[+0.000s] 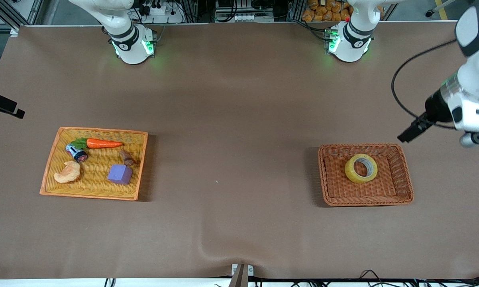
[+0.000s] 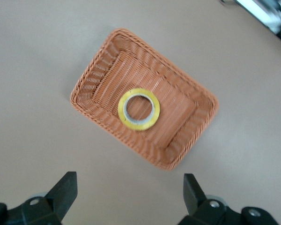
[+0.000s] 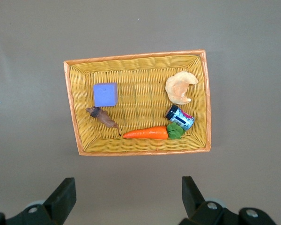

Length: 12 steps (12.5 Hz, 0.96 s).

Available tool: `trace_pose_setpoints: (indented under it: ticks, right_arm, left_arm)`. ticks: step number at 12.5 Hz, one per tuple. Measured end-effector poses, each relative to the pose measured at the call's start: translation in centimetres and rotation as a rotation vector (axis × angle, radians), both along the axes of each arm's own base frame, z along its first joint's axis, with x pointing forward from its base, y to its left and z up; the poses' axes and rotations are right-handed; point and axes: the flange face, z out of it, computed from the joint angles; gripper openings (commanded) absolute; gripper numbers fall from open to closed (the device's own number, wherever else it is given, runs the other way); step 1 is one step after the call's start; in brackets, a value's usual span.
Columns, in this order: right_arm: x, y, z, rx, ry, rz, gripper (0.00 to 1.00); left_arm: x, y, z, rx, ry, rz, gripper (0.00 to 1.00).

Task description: Transfer tape with both arms

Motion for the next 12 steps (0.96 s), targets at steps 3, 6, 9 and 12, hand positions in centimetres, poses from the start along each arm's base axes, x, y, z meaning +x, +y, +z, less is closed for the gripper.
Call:
trace_pose_setpoints:
  ticks: [3, 6, 9, 12]
  right_arm:
    - [0.0, 0.0, 0.1, -0.001, -0.003, 0.0, 1.0]
    - [0.2, 0.0, 0.3, -0.004, -0.016, 0.001, 1.0]
    - [0.3, 0.3, 0.0, -0.021, -0.012, 0.014, 1.0]
    - [1.6, 3.5, -1.9, -0.103, 0.018, 0.092, 1.0]
  left_arm:
    - [-2.7, -0.2, 1.7, 0.024, 0.066, -0.269, 1.0]
    - [-3.1, 0.9, 1.0, 0.02, 0.118, -0.418, 1.0]
    - [-3.4, 2.1, 1.2, 0.01, 0.142, -0.535, 1.0]
    - [-4.3, 2.6, 2.6, 0.004, 0.133, -0.642, 1.0]
